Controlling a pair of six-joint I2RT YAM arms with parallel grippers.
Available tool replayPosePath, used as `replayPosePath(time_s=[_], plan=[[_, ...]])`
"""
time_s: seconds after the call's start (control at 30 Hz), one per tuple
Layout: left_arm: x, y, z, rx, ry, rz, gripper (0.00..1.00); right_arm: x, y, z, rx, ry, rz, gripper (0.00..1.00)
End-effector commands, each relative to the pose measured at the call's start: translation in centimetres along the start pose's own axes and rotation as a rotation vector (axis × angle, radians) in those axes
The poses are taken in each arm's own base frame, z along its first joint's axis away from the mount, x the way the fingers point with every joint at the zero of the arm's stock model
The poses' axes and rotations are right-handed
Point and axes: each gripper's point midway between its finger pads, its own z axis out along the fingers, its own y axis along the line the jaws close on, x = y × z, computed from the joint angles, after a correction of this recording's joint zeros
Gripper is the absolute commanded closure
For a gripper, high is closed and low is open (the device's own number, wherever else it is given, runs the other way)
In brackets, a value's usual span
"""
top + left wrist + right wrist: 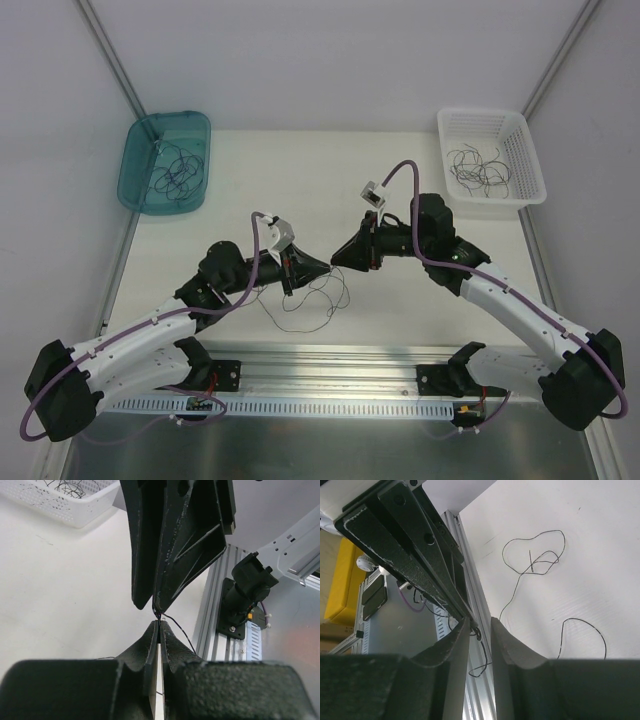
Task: Untangle the cables
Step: Untie the cable.
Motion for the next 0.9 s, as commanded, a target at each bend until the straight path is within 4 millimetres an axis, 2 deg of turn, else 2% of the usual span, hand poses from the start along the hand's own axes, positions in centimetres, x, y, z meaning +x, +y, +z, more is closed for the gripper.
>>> replayPosePath(time_s=[0.0, 0.33, 0.5, 0.87], plan=[[-1.8, 0.2, -0.1, -0.018, -0.078, 0.016, 1.0, -0.8, 0.9, 0.0, -0.035, -0.032, -0.034, 0.73], [-1.4, 0.8, -0.4, -0.056, -0.089, -0.003, 1.0, -0.9, 1.1, -0.5, -0.016, -0.035, -0.032, 0.72], [-2.1, 0.8, -0.5, -0.064, -0.115, 0.001, 1.0, 0.0, 0.5, -0.2, -0.006, -0.014, -0.015, 0.73], [-2.1, 0.7, -0.5, -0.057, -0.125, 0.002, 1.0, 0.1, -0.7, 0.1, 0.055, -0.019, 0.009, 0.73]])
